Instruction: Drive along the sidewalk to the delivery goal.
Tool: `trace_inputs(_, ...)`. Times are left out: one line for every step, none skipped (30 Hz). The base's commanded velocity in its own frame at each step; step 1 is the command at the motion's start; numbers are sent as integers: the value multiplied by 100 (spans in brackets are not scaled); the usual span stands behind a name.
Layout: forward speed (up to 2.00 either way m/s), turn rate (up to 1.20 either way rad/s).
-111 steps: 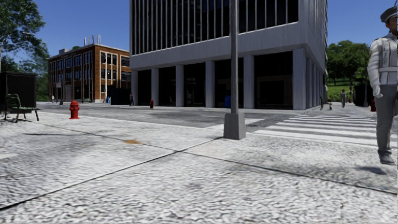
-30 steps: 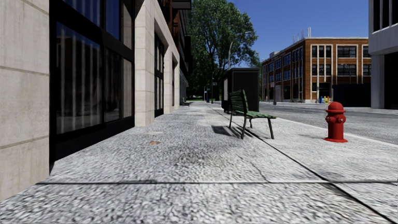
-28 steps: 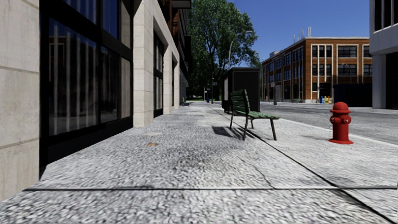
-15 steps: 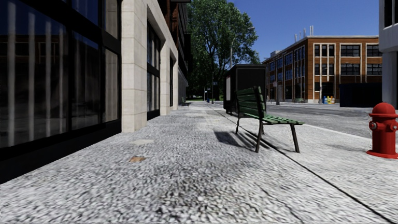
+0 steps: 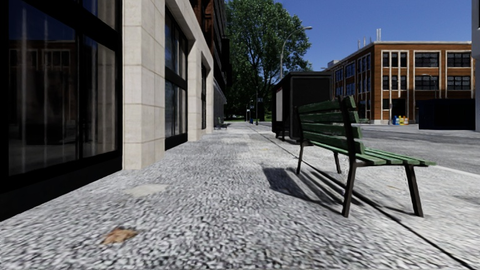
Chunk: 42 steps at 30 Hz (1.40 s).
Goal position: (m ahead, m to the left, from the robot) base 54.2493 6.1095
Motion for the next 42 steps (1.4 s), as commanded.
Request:
trace_inputs(200,0)
trace_inputs(200,0)
trace_inputs(200,0)
trace_inputs(200,0)
trace_inputs(200,0)
trace_inputs(200,0)
trace_inputs(200,0)
trace_inputs(200,0)
trace_inputs(200,0)
trace_inputs(200,0)
trace_inputs(200,0)
trace_inputs(200,0)
trace_inputs(200,0)
trace_inputs(200,0)
trace_inputs(200,0)
trace_inputs(200,0)
trace_inputs(200,0)
trace_inputs(200,0)
trace_inputs(200,0)
trace_inputs(200,0)
trace_inputs(200,0)
trace_inputs(200,0)
trace_inputs(200,0)
trace_inputs(200,0)
trace_inputs(200,0)
trace_inputs(200,0)
trace_inputs(200,0)
trace_inputs(200,0)
trace_inputs(200,0)
trace_inputs(200,0)
trace_inputs(200,0)
trace_inputs(200,0)
trace_inputs(200,0)
trace_inputs(200,0)
trace_inputs(200,0)
trace_inputs(200,0)
trace_inputs(200,0)
trace_inputs(200,0)
trace_inputs(200,0)
trace_inputs(200,0)
trace_inputs(200,0)
trace_inputs(200,0)
